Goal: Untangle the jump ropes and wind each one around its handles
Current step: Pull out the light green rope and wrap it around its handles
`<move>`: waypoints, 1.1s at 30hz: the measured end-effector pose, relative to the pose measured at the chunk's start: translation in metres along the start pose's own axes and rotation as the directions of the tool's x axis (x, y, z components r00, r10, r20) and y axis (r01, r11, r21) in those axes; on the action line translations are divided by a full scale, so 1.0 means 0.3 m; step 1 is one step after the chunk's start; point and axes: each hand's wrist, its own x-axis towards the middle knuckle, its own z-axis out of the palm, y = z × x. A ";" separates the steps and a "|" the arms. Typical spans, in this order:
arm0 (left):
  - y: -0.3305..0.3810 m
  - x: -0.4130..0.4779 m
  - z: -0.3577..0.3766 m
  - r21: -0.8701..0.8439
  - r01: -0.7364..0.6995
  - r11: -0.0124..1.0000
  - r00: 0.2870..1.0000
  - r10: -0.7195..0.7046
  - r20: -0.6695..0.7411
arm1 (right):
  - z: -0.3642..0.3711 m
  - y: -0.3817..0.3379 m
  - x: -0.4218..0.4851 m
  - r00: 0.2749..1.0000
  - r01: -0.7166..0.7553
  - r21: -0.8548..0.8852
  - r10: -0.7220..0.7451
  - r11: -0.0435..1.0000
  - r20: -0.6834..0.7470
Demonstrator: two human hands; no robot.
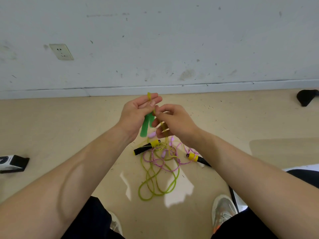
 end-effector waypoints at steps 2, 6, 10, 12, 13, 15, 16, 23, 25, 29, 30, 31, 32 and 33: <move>-0.006 -0.005 0.012 -0.026 -0.008 1.000 0.998 0.006 -0.064 | 0.019 0.013 -0.009 1.000 -0.022 0.094 0.021 0.995 0.004; -0.031 -0.017 0.036 -0.031 0.018 0.999 0.992 -0.022 -0.126 | 0.037 0.034 -0.020 0.998 -0.031 0.163 0.038 0.986 -0.039; -0.028 -0.021 0.046 0.035 0.068 0.997 0.997 -0.067 -0.045 | 0.031 0.036 -0.022 0.993 -0.043 0.204 0.064 0.978 -0.096; -0.014 -0.014 0.036 0.057 0.081 0.995 0.996 -0.083 0.024 | 0.022 0.030 -0.021 0.992 -0.040 0.231 0.067 0.972 -0.110; -0.009 -0.011 0.029 0.078 0.076 0.994 0.995 -0.080 0.053 | 0.018 0.026 -0.022 0.992 -0.037 0.237 0.065 0.971 -0.111; -0.006 -0.008 0.018 0.120 0.032 0.992 0.997 -0.040 0.066 | 0.015 0.018 -0.026 0.993 -0.032 0.253 0.058 0.967 -0.099; -0.009 -0.007 0.014 0.132 0.005 0.991 0.999 -0.011 0.043 | 0.016 0.014 -0.029 0.995 -0.028 0.264 0.052 0.964 -0.084; -0.024 -0.016 0.025 0.051 0.008 0.999 0.988 0.000 -0.152 | 0.050 0.021 -0.049 0.998 0.050 0.096 -0.045 0.994 -0.050; -0.014 -0.026 0.043 -0.013 0.055 0.998 0.983 -0.056 -0.173 | 0.054 0.033 -0.046 0.994 0.076 0.040 -0.073 0.996 -0.083; -0.001 -0.035 0.064 -0.170 0.168 0.971 0.953 -0.204 -0.223 | 0.064 0.064 -0.047 0.970 0.156 -0.209 -0.189 0.965 -0.150; -0.001 -0.038 0.064 -0.177 0.171 0.969 0.950 -0.210 -0.231 | 0.069 0.070 -0.051 0.962 0.179 -0.277 -0.227 0.944 -0.152; -0.004 -0.040 0.064 -0.172 0.166 0.971 0.951 -0.204 -0.234 | 0.074 0.075 -0.057 0.954 0.201 -0.325 -0.261 0.924 -0.151; -0.005 -0.043 0.064 -0.169 0.157 0.973 0.953 -0.195 -0.234 | 0.080 0.079 -0.063 0.945 0.220 -0.356 -0.289 0.908 -0.154; -0.006 -0.045 0.062 -0.172 0.148 0.974 0.954 -0.186 -0.234 | 0.087 0.084 -0.068 0.935 0.236 -0.368 -0.313 0.899 -0.166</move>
